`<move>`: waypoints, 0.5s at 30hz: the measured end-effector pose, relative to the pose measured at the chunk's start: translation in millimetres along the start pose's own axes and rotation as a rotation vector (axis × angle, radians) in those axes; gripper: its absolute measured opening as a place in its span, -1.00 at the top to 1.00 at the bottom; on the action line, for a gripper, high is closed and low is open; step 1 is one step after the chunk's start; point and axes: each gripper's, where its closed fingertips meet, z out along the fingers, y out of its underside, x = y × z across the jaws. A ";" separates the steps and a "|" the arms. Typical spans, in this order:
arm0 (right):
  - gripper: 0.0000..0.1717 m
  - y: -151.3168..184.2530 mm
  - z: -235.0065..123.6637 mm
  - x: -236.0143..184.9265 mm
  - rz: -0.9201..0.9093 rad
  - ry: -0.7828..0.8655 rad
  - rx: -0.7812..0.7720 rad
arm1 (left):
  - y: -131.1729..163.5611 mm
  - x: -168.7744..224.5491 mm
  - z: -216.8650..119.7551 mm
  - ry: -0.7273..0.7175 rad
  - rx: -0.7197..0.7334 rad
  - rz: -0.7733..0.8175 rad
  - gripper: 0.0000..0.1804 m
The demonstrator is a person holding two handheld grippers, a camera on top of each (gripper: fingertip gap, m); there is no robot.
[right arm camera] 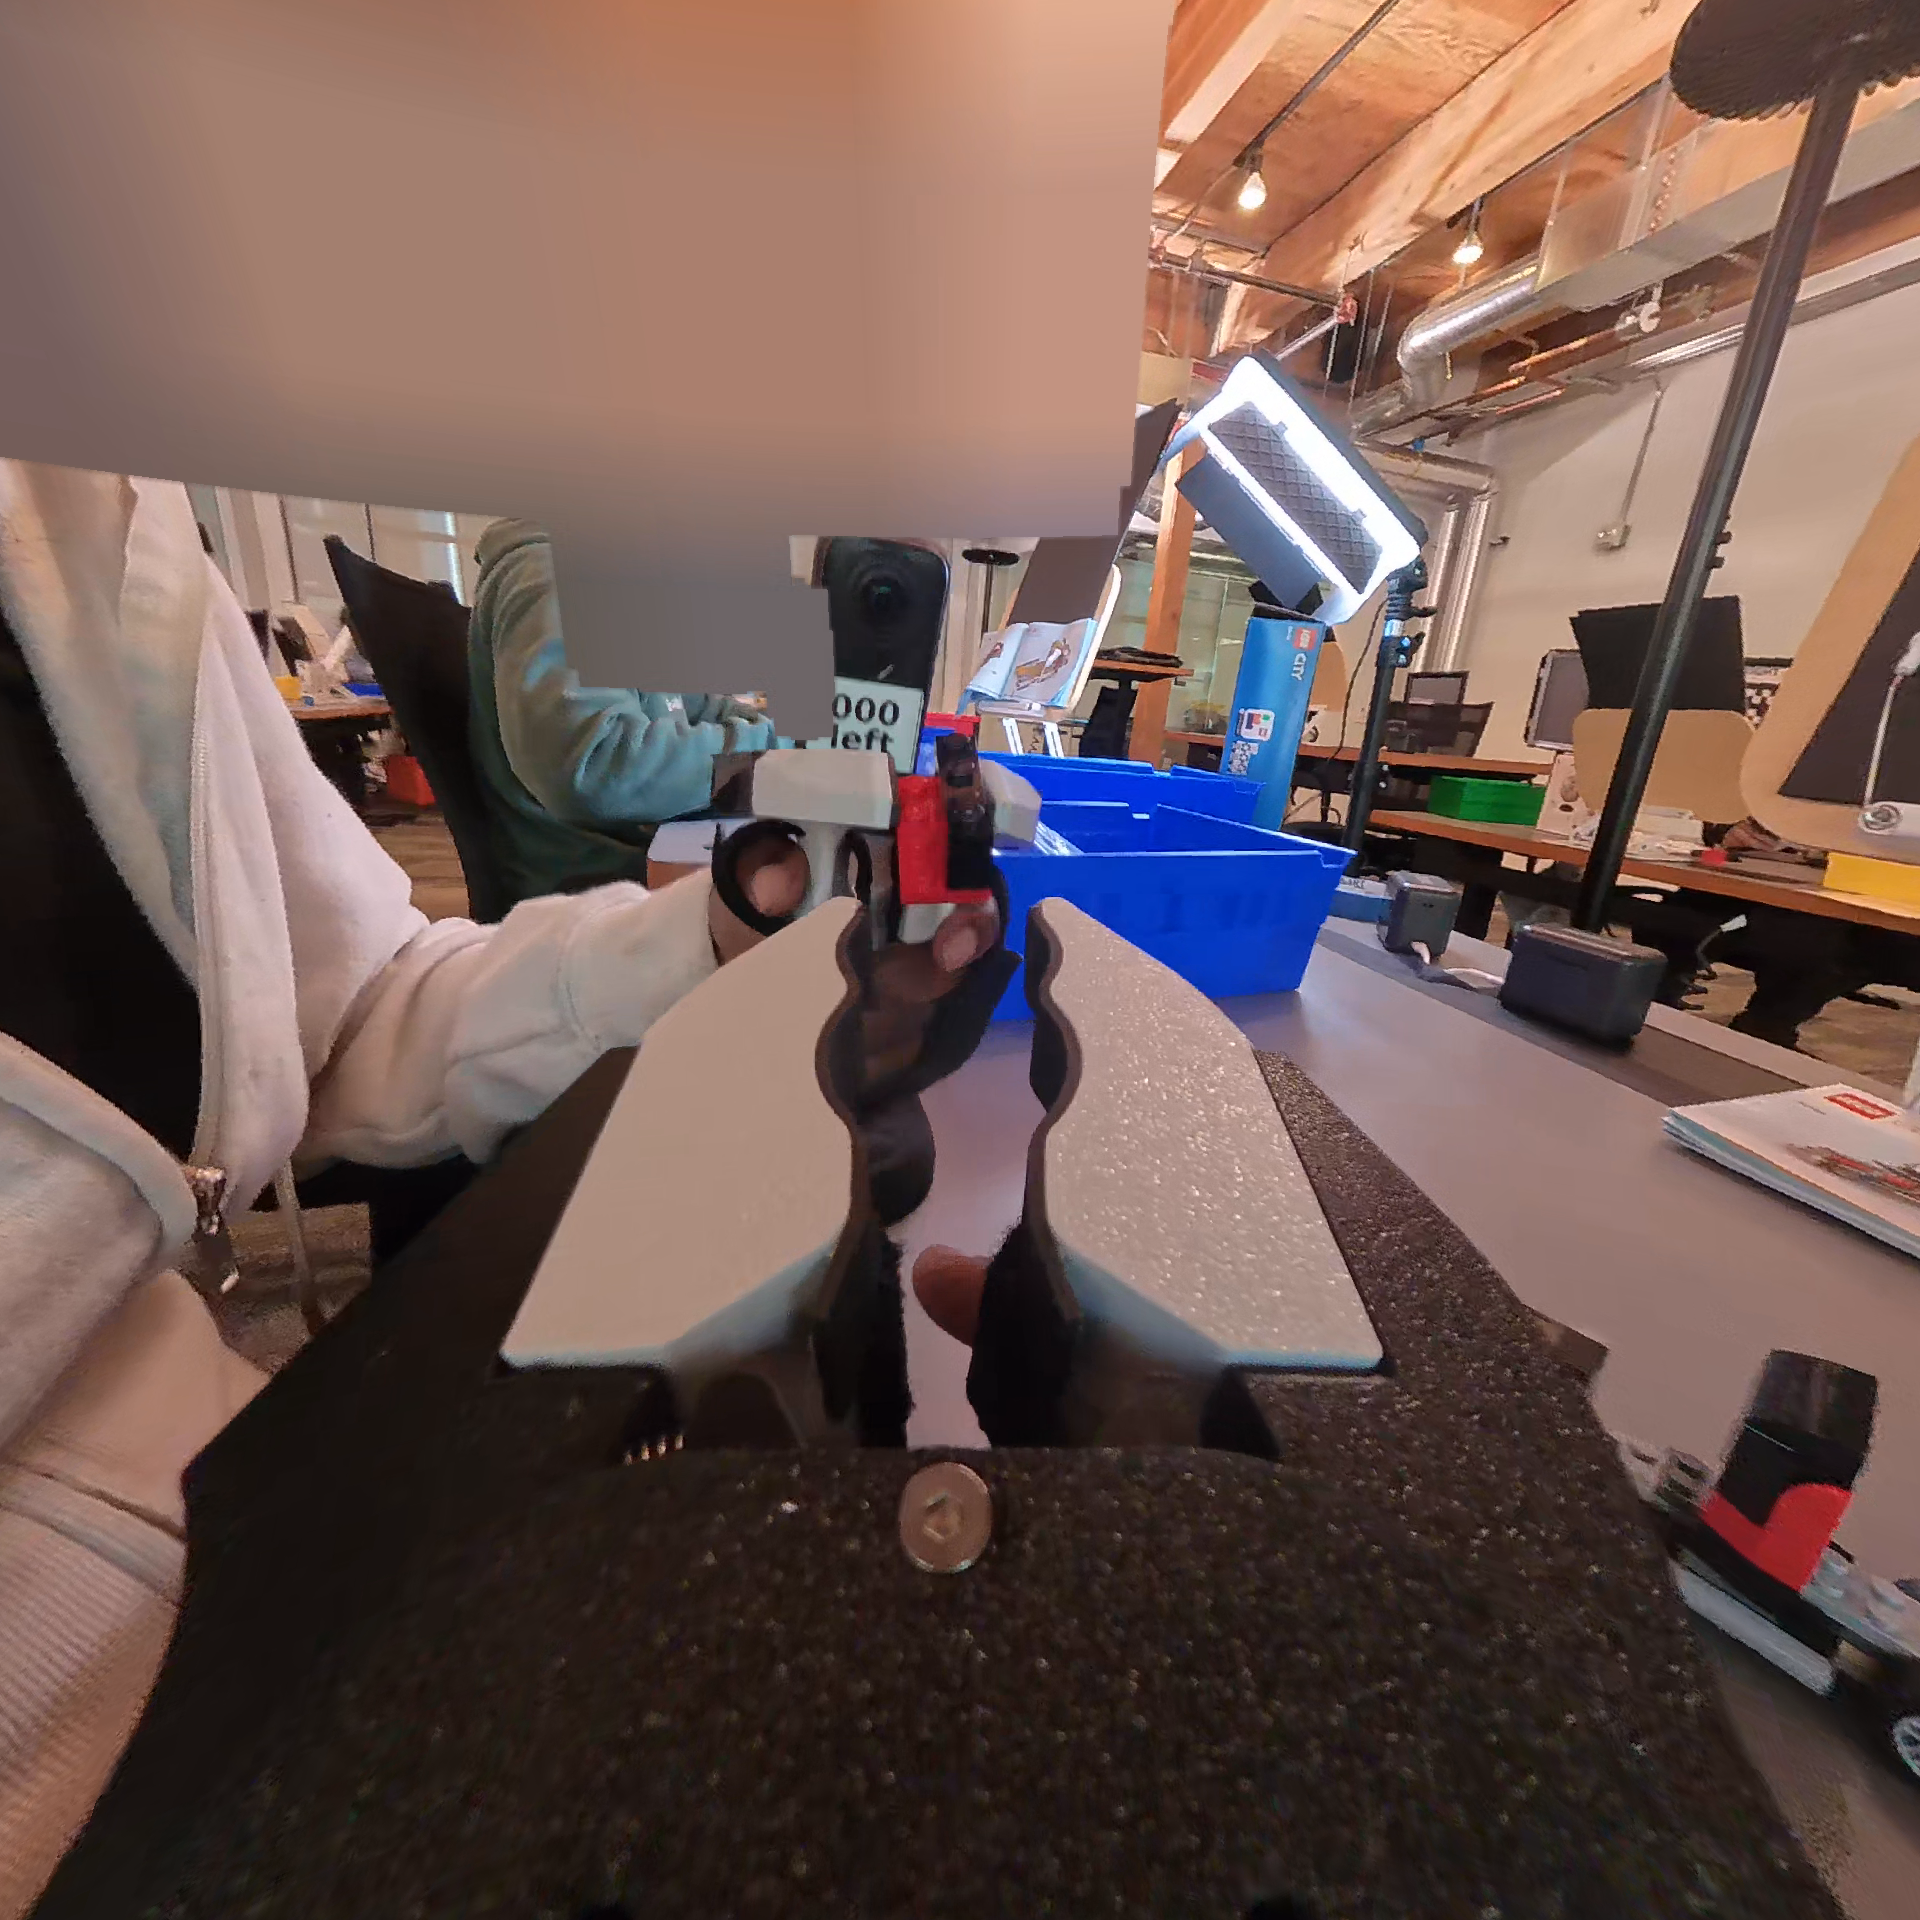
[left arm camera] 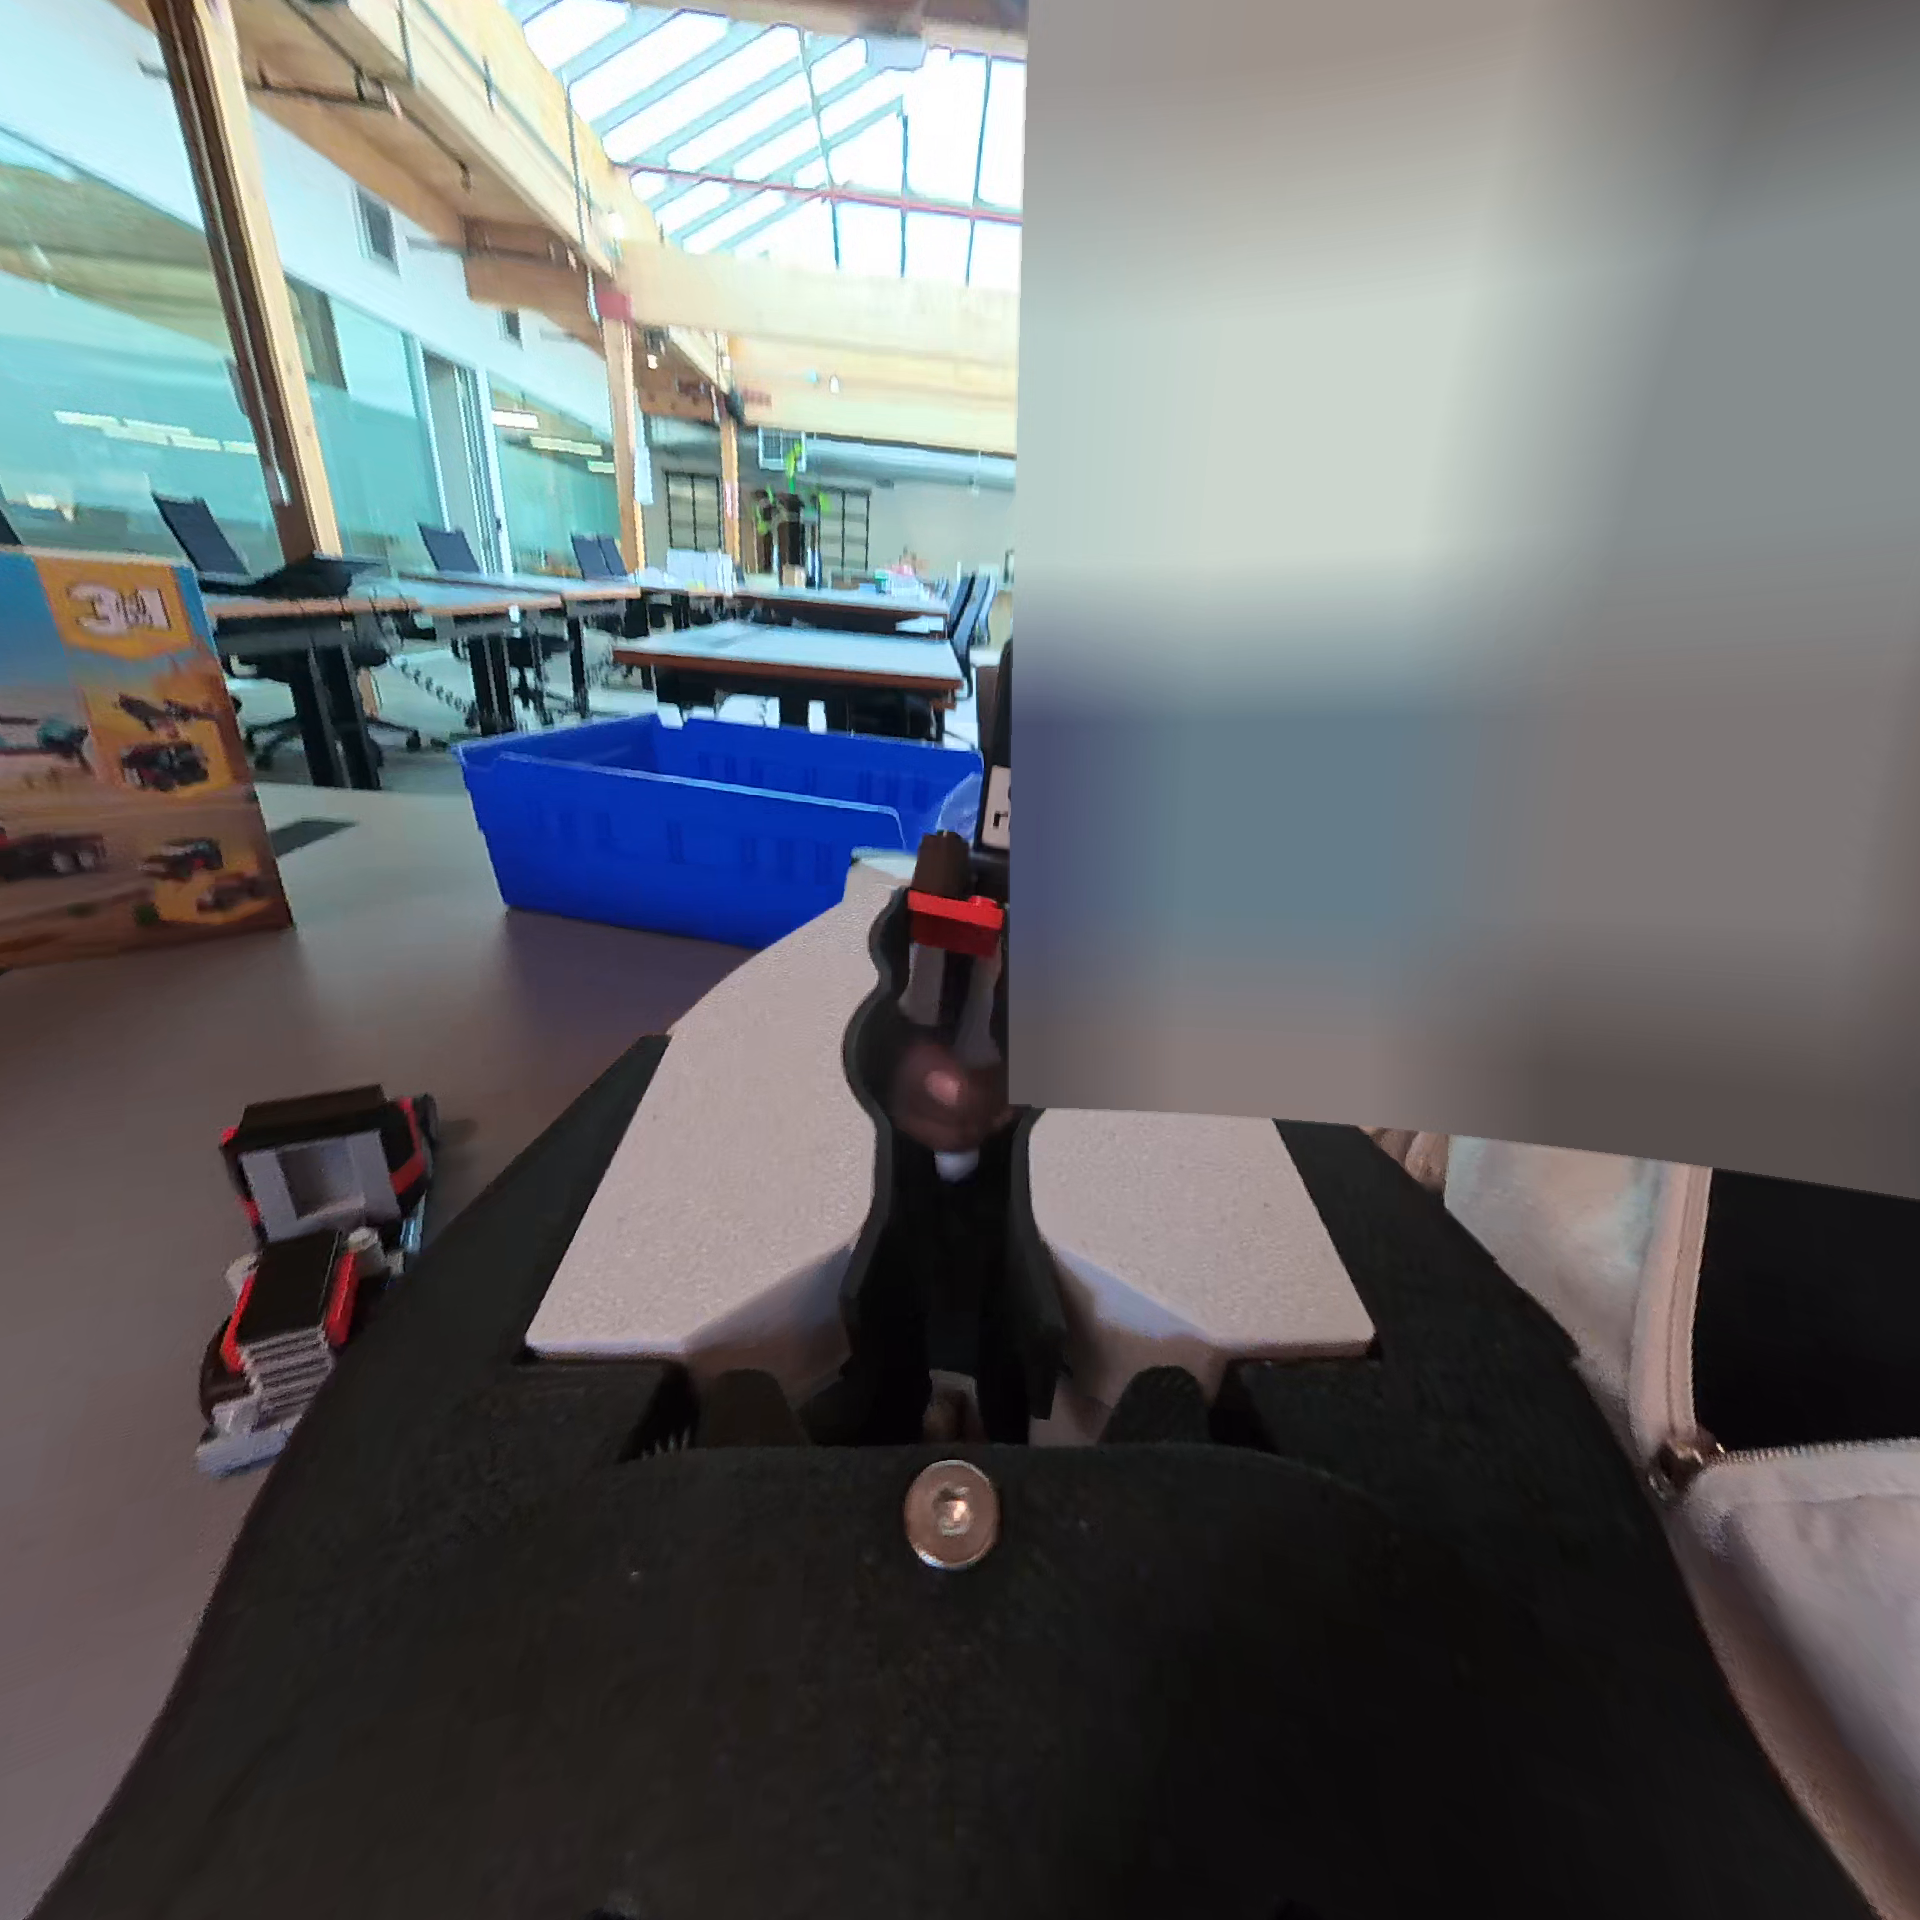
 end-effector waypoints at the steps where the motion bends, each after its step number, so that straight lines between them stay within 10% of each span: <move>1: 0.68 -3.0 1.7 -1.8 0.013 -0.006 0.027 | -1.6 1.5 2.1 0.002 0.024 0.004 0.82; 9: 0.91 -15.5 -3.6 1.2 -0.084 0.070 0.097 | 7.9 0.4 8.6 -0.017 -0.012 -0.012 0.70; 15: 0.91 15.4 -2.3 12.4 -0.268 0.157 -0.175 | 21.5 -22.6 -7.9 -0.184 -0.235 0.344 0.75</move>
